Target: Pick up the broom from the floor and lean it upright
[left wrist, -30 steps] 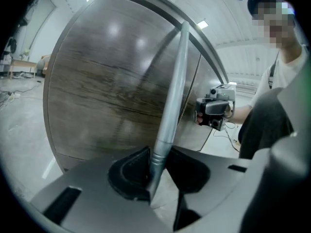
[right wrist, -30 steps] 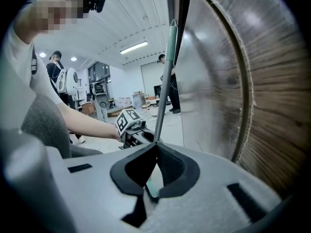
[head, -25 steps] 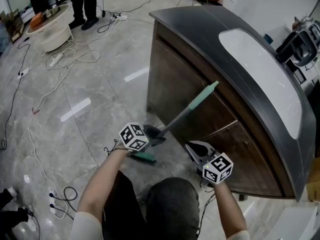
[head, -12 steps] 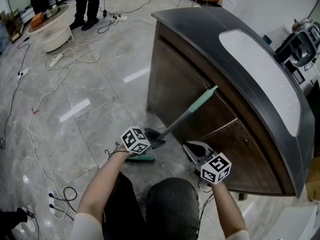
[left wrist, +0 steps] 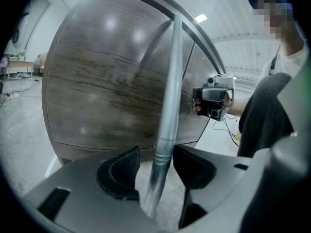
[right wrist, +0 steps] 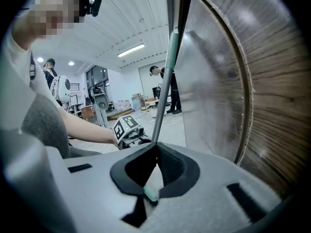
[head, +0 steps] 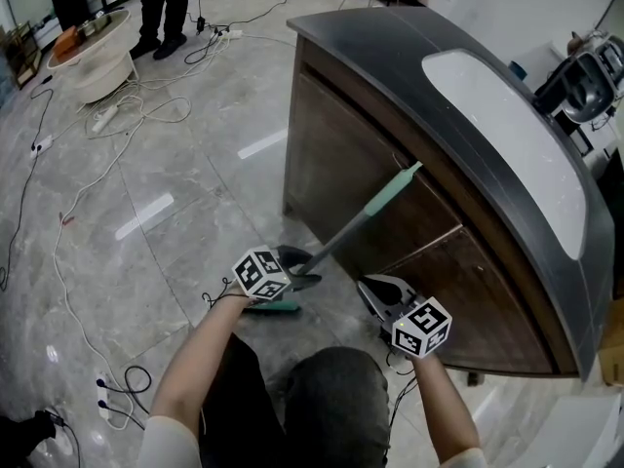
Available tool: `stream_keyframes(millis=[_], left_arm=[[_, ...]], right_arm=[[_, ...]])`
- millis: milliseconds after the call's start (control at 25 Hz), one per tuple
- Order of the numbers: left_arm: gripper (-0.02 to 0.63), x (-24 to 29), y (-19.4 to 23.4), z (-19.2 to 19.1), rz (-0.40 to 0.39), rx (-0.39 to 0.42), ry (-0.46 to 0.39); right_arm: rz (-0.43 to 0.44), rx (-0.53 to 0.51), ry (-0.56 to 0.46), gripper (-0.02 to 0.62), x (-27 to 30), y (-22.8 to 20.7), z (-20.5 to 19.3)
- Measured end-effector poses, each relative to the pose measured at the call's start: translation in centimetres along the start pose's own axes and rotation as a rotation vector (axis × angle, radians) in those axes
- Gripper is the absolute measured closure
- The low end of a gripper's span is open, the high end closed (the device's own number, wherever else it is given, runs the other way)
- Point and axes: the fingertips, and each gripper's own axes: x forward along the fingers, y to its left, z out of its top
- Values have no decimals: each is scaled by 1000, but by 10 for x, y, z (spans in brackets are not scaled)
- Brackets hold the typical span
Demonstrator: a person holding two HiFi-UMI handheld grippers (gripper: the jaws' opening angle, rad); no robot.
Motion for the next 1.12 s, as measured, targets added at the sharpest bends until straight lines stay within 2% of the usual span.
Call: stream_keyframes(millis=[320, 640, 880, 1120], left_arm=[[403, -4, -6, 11, 7, 24, -24], [403, -36, -19, 38, 30, 83, -66], [403, -67, -35, 49, 57, 142, -136], [420, -92, -43, 42, 109, 200, -197]], right_arm=[[5, -25, 4, 595, 0, 5, 14], [-5, -68, 5, 595, -1, 18, 34], [-16, -95, 20, 595, 9, 34, 41], [-5, -88, -1, 595, 26, 43, 42]])
